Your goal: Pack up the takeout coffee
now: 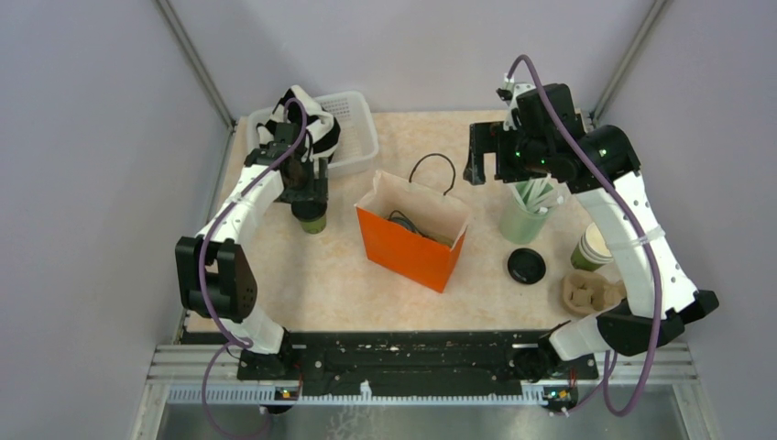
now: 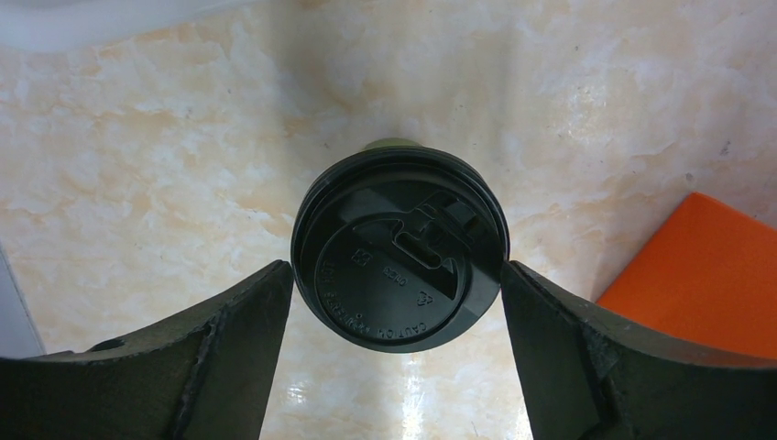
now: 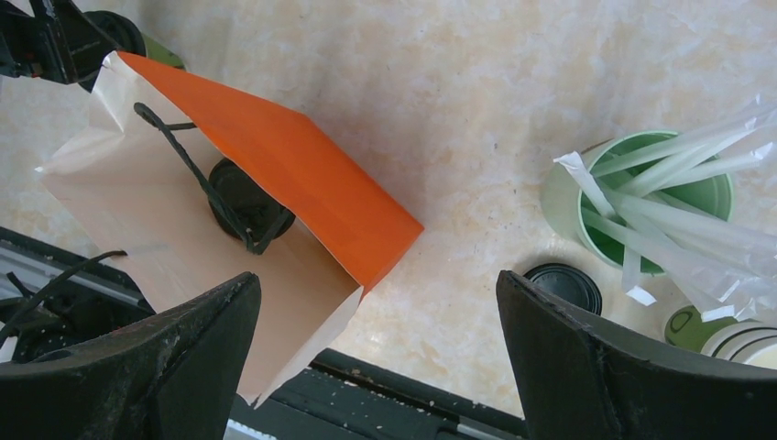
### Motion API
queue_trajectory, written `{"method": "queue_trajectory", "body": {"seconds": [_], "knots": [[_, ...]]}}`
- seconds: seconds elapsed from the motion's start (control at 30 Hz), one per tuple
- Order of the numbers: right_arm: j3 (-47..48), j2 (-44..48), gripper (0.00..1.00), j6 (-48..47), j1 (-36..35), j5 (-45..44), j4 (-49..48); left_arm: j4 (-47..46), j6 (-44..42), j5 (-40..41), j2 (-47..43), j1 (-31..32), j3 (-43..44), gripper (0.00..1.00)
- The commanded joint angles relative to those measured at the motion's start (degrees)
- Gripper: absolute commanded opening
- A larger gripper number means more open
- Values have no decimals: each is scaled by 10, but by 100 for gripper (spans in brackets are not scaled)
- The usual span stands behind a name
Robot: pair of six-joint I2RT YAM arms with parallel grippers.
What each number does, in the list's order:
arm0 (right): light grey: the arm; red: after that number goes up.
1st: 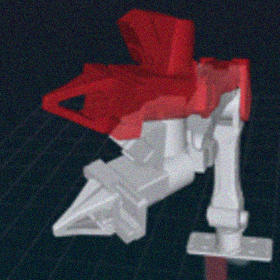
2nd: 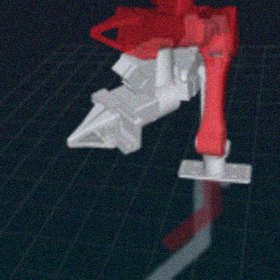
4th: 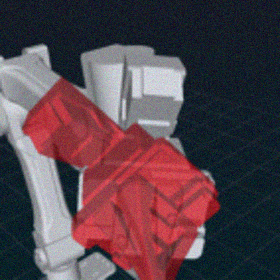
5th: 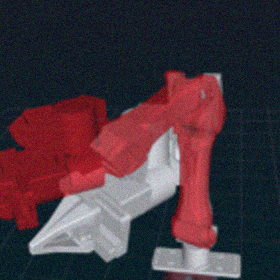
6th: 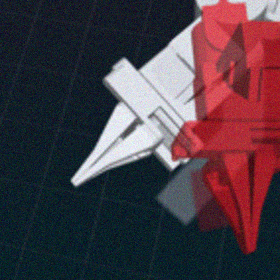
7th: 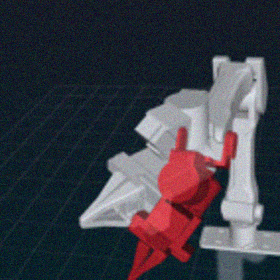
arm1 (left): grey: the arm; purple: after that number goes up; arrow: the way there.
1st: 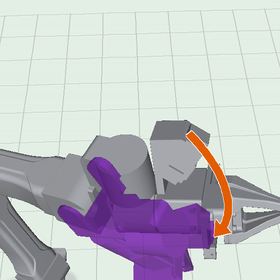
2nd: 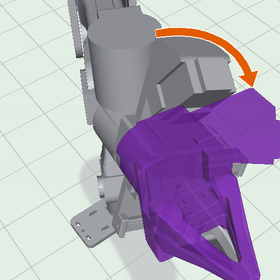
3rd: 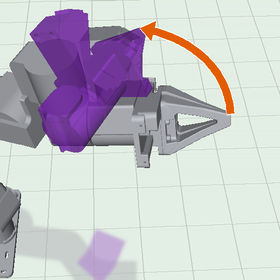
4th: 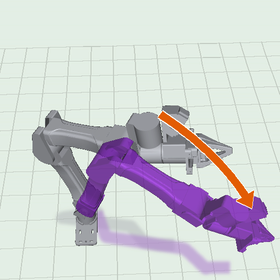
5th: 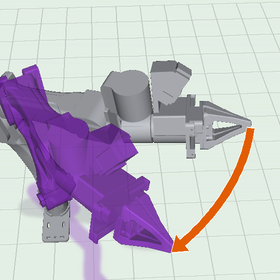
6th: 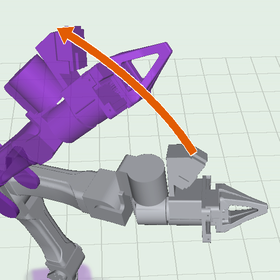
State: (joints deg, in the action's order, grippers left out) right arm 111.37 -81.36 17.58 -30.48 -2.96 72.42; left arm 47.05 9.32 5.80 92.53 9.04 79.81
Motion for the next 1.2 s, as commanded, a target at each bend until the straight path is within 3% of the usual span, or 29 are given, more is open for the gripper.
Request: {"method": "queue_trajectory", "body": {"seconds": [0.0,0.27,1.17], "knots": [[-5,11,99,-9,0,8,-17,11,-3,9,-10,-2,-5,92],[-7,11,99,-14,0,9,-13,15,5,2,-14,-2,8,98],[-6,5,99,-33,0,14,-16,17,11,-4,-8,-17,17,98]]}}
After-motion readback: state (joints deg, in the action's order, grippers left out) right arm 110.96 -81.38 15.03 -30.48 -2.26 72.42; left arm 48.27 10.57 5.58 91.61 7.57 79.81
